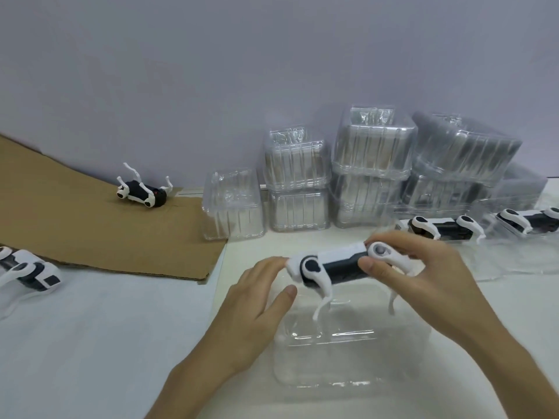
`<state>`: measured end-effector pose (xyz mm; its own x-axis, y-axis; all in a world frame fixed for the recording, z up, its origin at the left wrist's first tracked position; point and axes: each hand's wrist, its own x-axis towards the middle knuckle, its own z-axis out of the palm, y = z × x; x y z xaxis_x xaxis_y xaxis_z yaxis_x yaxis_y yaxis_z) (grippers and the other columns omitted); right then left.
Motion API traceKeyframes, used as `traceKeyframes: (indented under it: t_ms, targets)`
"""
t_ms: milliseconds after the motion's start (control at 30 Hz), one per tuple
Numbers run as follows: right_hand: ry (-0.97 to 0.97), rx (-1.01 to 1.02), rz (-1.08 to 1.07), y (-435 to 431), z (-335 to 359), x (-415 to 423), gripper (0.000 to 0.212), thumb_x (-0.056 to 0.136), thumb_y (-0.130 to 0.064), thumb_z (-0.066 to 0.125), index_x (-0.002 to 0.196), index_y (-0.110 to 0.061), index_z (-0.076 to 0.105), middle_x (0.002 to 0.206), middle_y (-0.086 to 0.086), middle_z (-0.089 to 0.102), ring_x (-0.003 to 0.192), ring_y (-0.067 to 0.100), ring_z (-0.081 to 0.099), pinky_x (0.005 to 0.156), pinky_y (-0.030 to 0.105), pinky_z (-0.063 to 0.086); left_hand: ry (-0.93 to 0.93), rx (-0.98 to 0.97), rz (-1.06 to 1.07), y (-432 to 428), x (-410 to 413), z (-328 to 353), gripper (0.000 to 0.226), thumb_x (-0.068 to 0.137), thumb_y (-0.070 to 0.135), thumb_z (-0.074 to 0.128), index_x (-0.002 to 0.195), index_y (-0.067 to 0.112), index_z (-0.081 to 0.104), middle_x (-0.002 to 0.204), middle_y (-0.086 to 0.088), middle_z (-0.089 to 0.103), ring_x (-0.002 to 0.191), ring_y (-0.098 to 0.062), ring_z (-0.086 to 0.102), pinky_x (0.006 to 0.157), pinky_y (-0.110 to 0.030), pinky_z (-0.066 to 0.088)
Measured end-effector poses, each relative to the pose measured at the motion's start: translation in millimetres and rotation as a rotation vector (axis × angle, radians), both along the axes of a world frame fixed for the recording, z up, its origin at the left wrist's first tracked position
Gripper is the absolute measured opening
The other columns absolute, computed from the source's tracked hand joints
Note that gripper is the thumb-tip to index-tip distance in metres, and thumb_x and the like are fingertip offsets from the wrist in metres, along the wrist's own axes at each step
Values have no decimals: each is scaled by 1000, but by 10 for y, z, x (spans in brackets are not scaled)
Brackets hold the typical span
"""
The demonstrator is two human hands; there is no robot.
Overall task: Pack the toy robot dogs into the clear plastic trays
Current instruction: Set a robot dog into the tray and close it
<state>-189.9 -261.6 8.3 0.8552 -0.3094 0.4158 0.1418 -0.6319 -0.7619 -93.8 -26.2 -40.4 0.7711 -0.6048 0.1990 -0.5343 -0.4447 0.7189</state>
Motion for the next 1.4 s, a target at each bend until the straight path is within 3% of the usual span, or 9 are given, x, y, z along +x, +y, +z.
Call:
traceKeyframes:
  t_ms: [167,300,500,700,900,1067,1233,1333,1400]
  targets:
    - [87,-52,5,-10,-43,12,12,79,-42,75,86,-33,72,82,-15,70,87,6,60,69,9,37,110,17,-13,-3,14,-55,39,104,49,40,141,58,33,137,49,34,125,24,34,100,-12,32]
    - [119,-65,32,17,-77,14,10,81,-42,73,84,-33,70,78,-14,68,78,8,60,65,13,39,131,0,4,-6,2,-39,41,98,58,37,139,59,35,127,43,45,99,19,49,87,-8,34]
    - [194,-126,20,-58,-96,21,10,76,-47,78,83,-40,74,92,-23,66,94,-2,60,76,10,39,139,-20,12,20,23,-17,39,101,53,44,140,55,40,136,45,40,124,13,45,105,-22,40]
    - [281,-285,57,-143,-66,-4,36,69,-70,57,86,-42,72,94,-16,54,102,-8,41,81,13,31,116,5,18,54,46,7,43,94,57,45,136,59,41,134,45,41,121,18,43,104,-27,45]
    - [317,-331,52,-131,-130,26,23,81,-55,68,95,-38,75,97,-15,51,106,-6,36,90,26,34,96,19,76,31,24,-3,45,93,64,45,137,62,36,128,41,47,117,9,52,100,-30,47]
    - [299,-294,10,-106,-143,39,30,76,-62,65,99,-43,69,106,-23,50,110,-5,37,97,29,35,192,139,226,28,68,-28,70,81,86,31,128,39,51,121,19,58,94,-3,54,85,-31,43]
    - [474,-75,-44,-130,-113,26,89,67,-86,43,141,-37,40,139,-19,40,125,5,44,101,31,39,263,13,256,-30,-10,6,44,75,72,42,93,37,62,94,16,61,74,-1,53,73,-28,41]
    - [642,28,-63,-208,-111,7,98,68,-87,29,132,-19,57,132,-2,62,115,14,58,94,28,44,270,-91,291,-83,-55,-4,44,71,70,39,92,42,67,90,19,66,84,0,61,78,-29,45]
    - [661,135,-9,-202,-99,-8,87,70,-87,31,123,-26,64,125,-15,64,112,1,59,84,17,41,272,-192,272,-100,-78,17,44,67,75,36,93,55,64,79,22,64,72,-3,60,74,-31,46]
